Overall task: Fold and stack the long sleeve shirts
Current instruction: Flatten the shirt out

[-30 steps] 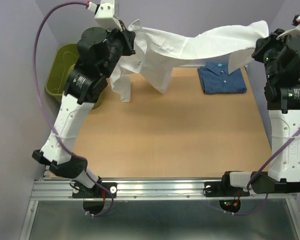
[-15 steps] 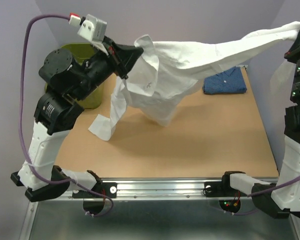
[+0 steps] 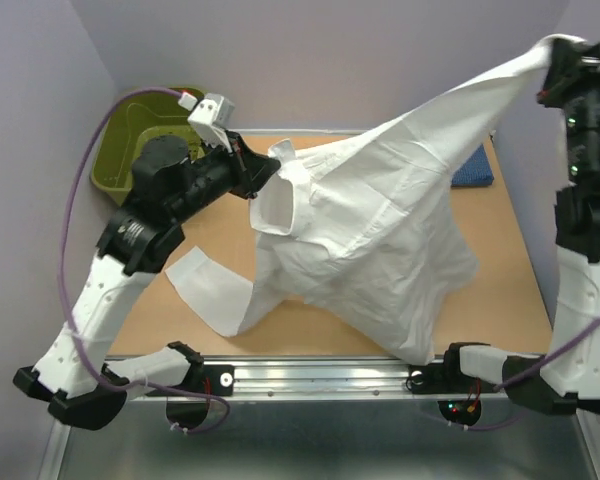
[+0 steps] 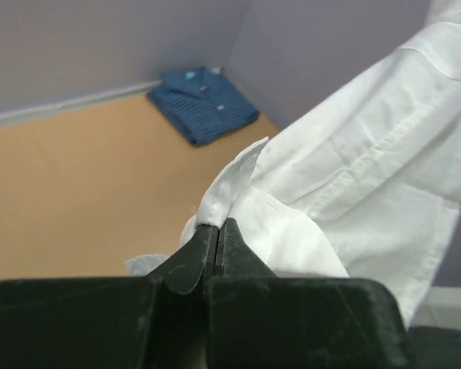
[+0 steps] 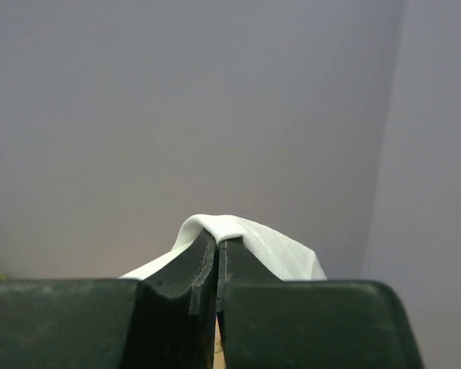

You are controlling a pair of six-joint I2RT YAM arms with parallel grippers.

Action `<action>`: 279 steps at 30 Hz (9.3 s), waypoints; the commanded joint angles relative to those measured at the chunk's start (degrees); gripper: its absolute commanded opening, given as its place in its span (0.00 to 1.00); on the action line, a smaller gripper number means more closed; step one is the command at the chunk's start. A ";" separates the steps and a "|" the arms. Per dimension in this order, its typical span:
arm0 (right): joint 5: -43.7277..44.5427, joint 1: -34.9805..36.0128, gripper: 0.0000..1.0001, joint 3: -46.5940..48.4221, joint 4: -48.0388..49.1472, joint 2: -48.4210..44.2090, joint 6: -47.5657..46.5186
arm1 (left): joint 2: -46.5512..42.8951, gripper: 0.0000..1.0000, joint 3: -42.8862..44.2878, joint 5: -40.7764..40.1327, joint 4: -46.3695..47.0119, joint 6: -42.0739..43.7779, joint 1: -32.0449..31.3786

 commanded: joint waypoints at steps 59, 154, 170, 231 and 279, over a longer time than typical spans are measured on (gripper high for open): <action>7.15 1.32 0.87 -74.83 -0.89 9.40 28.92 | 39.15 0.68 -22.57 -9.80 18.56 12.14 16.76; -8.41 -6.67 0.46 -75.38 1.04 11.05 32.52 | 31.78 0.73 -45.22 -8.76 25.85 -16.77 15.00; -5.77 -1.31 0.39 -46.19 3.16 32.70 29.44 | 17.54 0.80 -46.85 -5.14 25.52 -16.36 18.17; -8.58 -1.31 0.99 -76.06 1.49 -11.35 32.61 | 43.56 0.00 -9.31 -31.19 21.30 9.97 -28.61; -16.32 6.07 0.86 -76.77 -0.01 -4.93 28.91 | 22.81 0.71 -32.75 -8.82 19.97 -12.65 -5.13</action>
